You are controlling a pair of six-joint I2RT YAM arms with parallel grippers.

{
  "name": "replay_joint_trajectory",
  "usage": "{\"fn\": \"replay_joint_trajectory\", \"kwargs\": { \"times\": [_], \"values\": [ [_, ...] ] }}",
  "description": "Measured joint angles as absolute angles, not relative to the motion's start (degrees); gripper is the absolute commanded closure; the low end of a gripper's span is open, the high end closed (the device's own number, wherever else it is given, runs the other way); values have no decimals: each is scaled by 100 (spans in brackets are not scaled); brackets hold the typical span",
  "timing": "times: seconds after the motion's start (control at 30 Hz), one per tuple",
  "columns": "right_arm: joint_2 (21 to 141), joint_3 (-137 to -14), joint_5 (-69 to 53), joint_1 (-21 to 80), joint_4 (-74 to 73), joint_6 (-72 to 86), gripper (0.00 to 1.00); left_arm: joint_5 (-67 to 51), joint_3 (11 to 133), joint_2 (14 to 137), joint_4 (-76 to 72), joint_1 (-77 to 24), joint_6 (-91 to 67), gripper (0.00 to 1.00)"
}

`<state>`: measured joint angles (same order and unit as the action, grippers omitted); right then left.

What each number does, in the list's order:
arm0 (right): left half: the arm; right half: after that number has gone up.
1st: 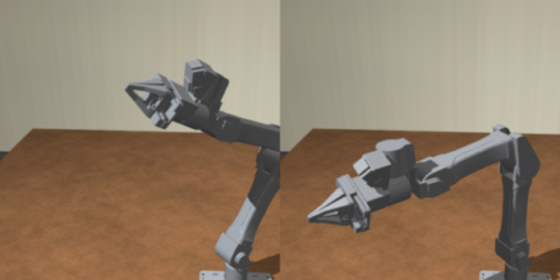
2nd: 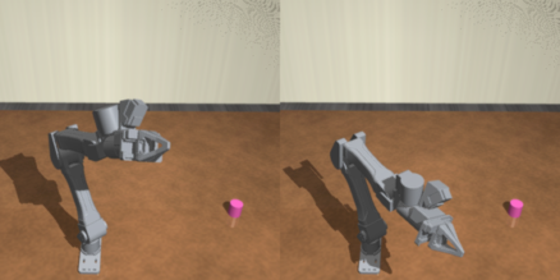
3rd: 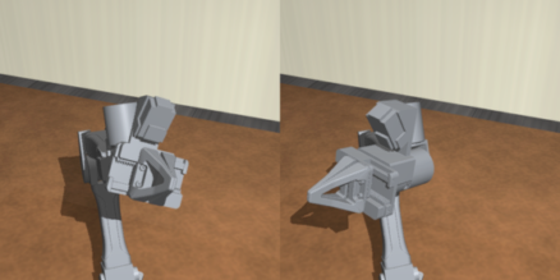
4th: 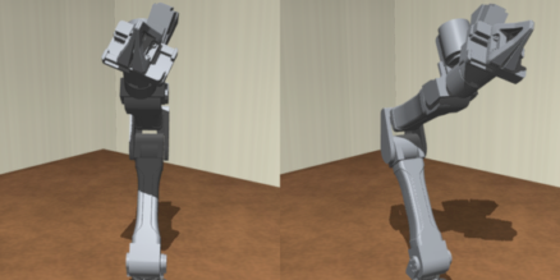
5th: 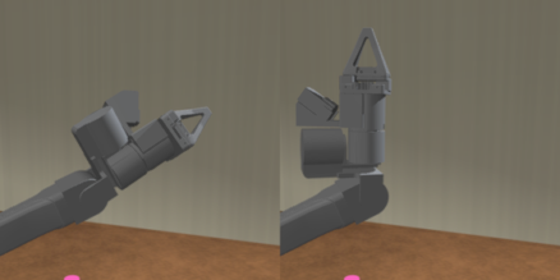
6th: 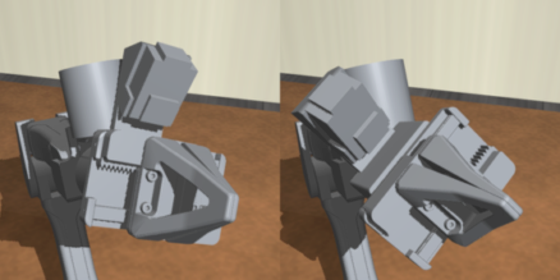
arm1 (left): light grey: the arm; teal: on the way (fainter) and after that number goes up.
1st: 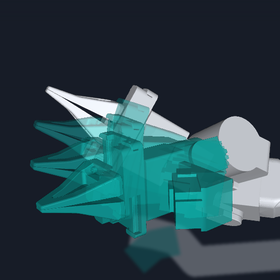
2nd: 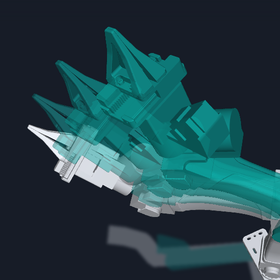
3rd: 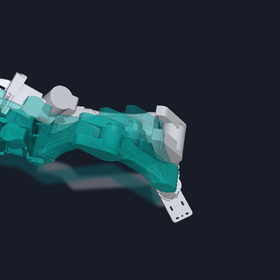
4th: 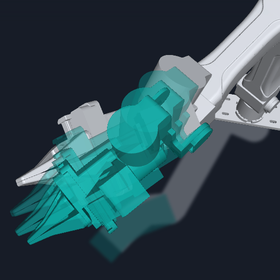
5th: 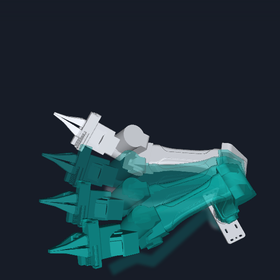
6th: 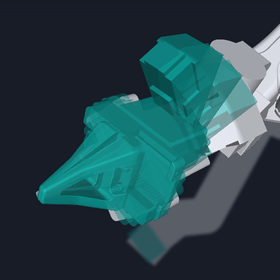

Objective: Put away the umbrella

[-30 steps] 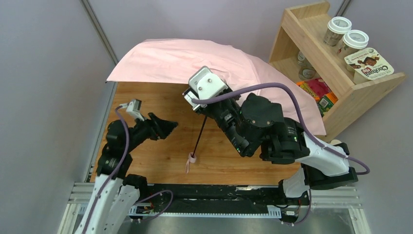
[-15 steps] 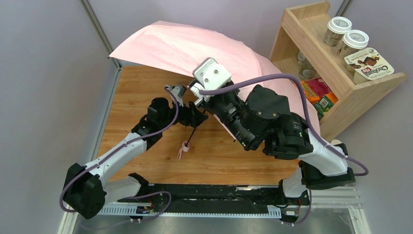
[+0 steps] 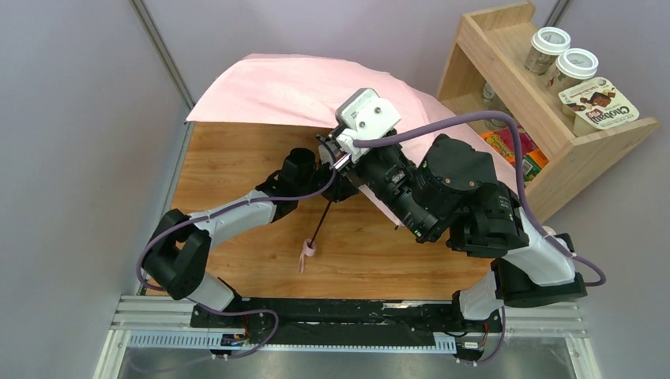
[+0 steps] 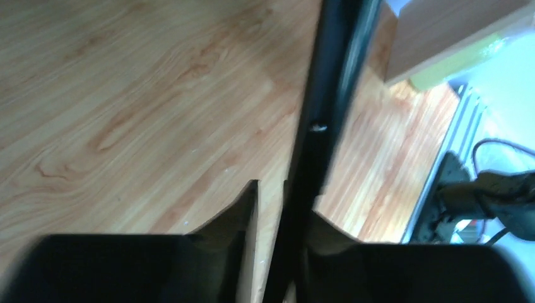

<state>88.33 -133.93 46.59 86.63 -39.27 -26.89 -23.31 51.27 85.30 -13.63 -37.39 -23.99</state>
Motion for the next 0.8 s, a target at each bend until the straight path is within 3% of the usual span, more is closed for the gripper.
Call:
{"fn": "replay_joint_trajectory", "kwargs": {
  "times": [0.03, 0.1, 0.13, 0.33, 0.6, 0.8],
  "values": [
    [8818, -13393, 4685, 8663, -3927, -2687, 71, -2303, 5256, 8600, -1177, -3774, -2316, 100],
    [8809, -13393, 4823, 8663, -3933, -2687, 13, -2248, 5502, 8591, -947, -3811, -2211, 100],
    [8807, -13393, 4947, 8659, -3922, -2718, 0, -2115, 5682, 8545, -707, -3828, -2222, 100],
    [8318, -12956, 5959, 8659, -3833, -2919, 0, -1157, 6204, 7872, 718, -3800, -2451, 100],
    [5485, -10112, 7483, 8879, -3350, -2303, 0, 23, 6392, 6855, 2106, -3865, -2696, 100],
    [4401, -8803, 8305, 9061, -3199, -1837, 0, 906, 6637, 6567, 2641, -3765, -2781, 100]
  ]
}}
